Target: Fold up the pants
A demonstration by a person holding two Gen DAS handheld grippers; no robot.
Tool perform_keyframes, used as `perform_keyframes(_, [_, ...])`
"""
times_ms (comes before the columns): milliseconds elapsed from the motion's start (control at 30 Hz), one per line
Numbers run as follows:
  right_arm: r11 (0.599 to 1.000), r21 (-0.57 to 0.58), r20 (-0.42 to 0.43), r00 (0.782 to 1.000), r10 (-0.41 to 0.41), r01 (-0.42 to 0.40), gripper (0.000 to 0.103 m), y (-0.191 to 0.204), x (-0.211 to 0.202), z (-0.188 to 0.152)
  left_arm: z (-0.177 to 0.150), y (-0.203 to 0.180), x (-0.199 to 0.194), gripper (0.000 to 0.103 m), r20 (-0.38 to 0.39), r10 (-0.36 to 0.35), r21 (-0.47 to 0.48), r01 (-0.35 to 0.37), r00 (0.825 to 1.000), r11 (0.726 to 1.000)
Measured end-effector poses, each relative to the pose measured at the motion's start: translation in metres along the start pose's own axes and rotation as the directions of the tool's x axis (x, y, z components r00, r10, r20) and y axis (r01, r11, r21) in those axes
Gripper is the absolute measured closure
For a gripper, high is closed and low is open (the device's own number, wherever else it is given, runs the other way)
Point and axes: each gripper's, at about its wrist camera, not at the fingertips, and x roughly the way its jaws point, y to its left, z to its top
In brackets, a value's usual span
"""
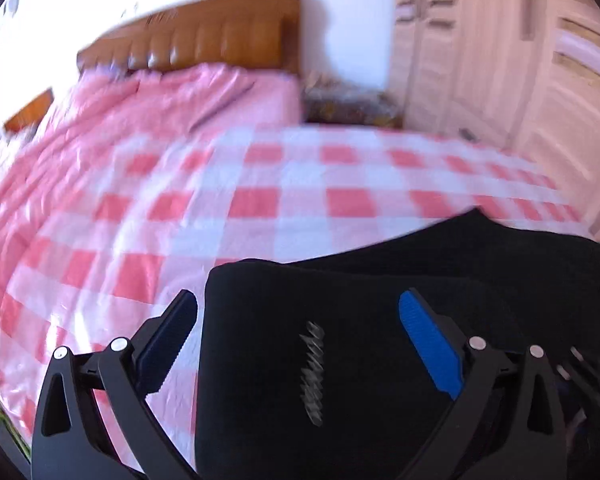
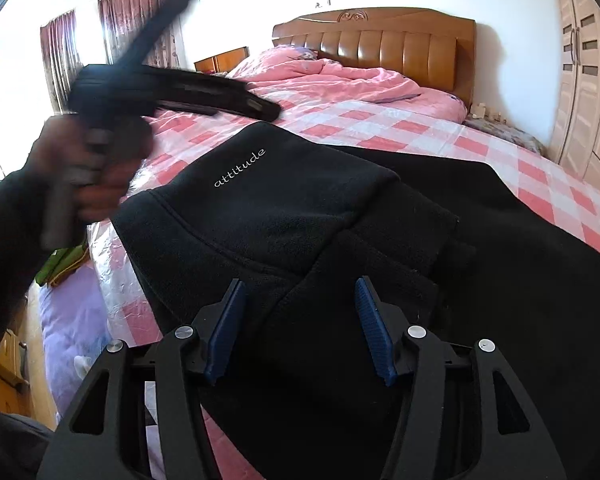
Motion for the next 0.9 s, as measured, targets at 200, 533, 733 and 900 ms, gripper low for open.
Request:
perform_keyframes(200, [1.000,0.010,0.012,1.000,0.018,-0.018,0.048,-0.003,-0.001,-0.002,-0.007,0.022,0.049,0.001,-0.109,-0.007,-0.066,0.000,0.994,0.998])
perform_keyframes(533, [0.999,0.031,0.008,1.000,0.029,-0.029,0.046,-0.009,-0.016,0.013,-0.014,0.025,0.041,0.001,-0.042,0.049,-0.120,-0.054,0.998,0.991])
perform_keyframes(733, [0.995,-0.008,-0.016,0.995,0.097,-0.097,0.030,-0.031,0.006,0.055,-0.015,0.032,0.032,0.001,-0.012,0.068,-0.155,-0.069,0.998,0.985])
perform_keyframes(900, [0.984,-0.006,-0.136,0.975,0.177,-0.180,0.028,-0.042,0.046,0.066,-0.015,0.027,0.029,0.001,-0.002,0.100,-0.134,-0.099,0.995,0.986])
